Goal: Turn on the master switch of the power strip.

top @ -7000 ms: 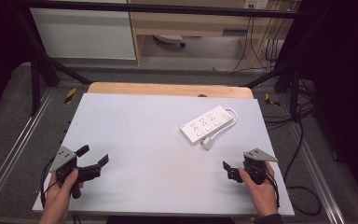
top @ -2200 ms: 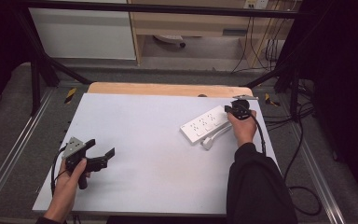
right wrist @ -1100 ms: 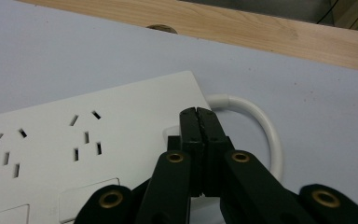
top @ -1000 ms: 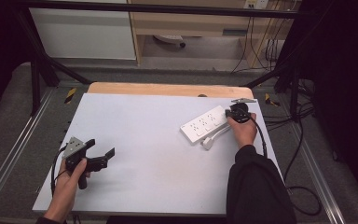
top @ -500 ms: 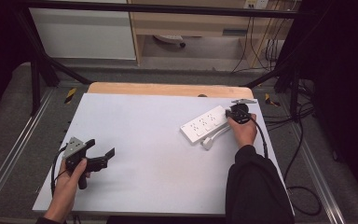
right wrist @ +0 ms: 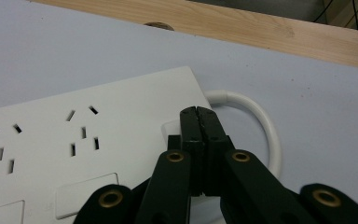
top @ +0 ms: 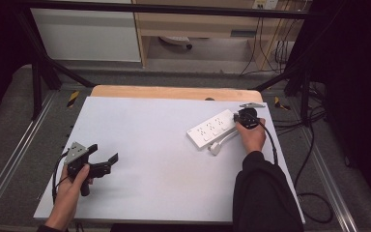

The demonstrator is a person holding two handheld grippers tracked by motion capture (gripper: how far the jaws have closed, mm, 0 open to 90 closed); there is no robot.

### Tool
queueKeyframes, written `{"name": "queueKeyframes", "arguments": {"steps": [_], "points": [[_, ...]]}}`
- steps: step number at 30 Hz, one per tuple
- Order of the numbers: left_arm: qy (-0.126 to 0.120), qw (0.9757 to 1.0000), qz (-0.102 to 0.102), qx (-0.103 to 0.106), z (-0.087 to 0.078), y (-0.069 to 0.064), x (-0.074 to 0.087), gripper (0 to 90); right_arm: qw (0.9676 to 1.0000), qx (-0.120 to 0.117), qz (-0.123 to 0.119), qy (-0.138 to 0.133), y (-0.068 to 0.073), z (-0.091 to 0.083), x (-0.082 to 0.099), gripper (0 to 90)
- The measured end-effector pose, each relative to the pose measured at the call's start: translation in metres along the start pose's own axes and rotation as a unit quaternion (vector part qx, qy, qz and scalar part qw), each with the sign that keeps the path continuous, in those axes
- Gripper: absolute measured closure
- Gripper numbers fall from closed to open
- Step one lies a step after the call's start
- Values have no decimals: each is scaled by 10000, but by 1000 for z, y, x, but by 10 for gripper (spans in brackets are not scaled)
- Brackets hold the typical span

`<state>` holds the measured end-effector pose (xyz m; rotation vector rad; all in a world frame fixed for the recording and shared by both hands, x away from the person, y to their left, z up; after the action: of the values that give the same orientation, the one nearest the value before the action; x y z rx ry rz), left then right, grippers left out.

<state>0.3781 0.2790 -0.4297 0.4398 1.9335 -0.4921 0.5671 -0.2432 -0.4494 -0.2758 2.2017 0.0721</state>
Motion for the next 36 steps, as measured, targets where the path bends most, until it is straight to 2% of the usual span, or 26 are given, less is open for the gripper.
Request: {"name": "queueKeyframes", "arguments": {"steps": [8,12,36], "points": [[30,10000,2,-9,0,0,1,75,10000,-9,9,-65,-1,0,2,900],[35,10000,29,-7,1,0,1,75,9997,-74,148,-201,-3,-1,7,900],[-18,10000,22,-14,-1,0,0,77,9999,96,1,-54,2,-1,3,900]]}}
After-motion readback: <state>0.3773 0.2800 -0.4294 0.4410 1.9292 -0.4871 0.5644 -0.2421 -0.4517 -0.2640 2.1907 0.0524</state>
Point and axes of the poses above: each handheld gripper's, and its own axes: z roughly forward along the jaws, x roughly out of its underside, y roughly to its left, the point moved 2 cm from there along z, roughly forward along the jaws, and after that the axes turned 4 degrees about x, right-handed, at the moved point
